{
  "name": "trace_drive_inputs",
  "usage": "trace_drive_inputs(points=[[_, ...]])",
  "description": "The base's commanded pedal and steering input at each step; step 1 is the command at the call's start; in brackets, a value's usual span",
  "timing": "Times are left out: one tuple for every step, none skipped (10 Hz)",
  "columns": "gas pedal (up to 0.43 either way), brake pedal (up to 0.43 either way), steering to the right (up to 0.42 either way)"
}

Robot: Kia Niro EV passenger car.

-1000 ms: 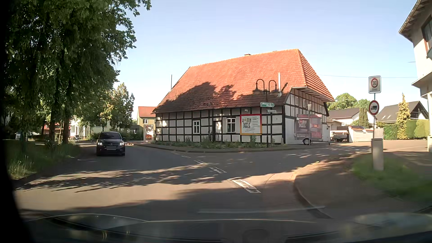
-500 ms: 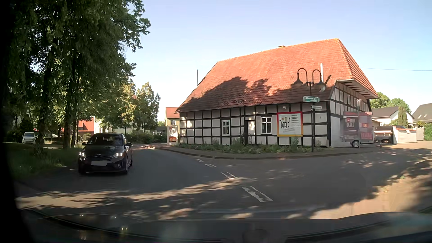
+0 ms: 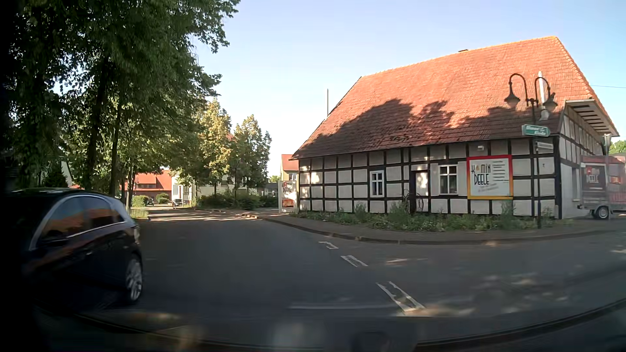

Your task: Follow the waypoints while adhering to traffic rules and regulations

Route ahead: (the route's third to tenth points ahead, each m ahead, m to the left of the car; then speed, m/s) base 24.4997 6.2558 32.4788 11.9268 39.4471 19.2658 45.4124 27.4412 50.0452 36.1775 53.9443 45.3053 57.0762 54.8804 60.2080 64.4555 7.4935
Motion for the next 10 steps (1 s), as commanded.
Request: trace_drive_inputs(points=[[0.189,0.006,-0.131],[0.189,0.006,-0.13],[0.189,0.006,-0.128],[0.189,0.006,-0.126],[0.189,0.006,-0.122],[0.189,0.006,-0.118],[0.189,0.006,-0.114],[0.189,0.006,-0.109],[0.197,0.006,-0.103],[0.197,0.006,-0.096]])
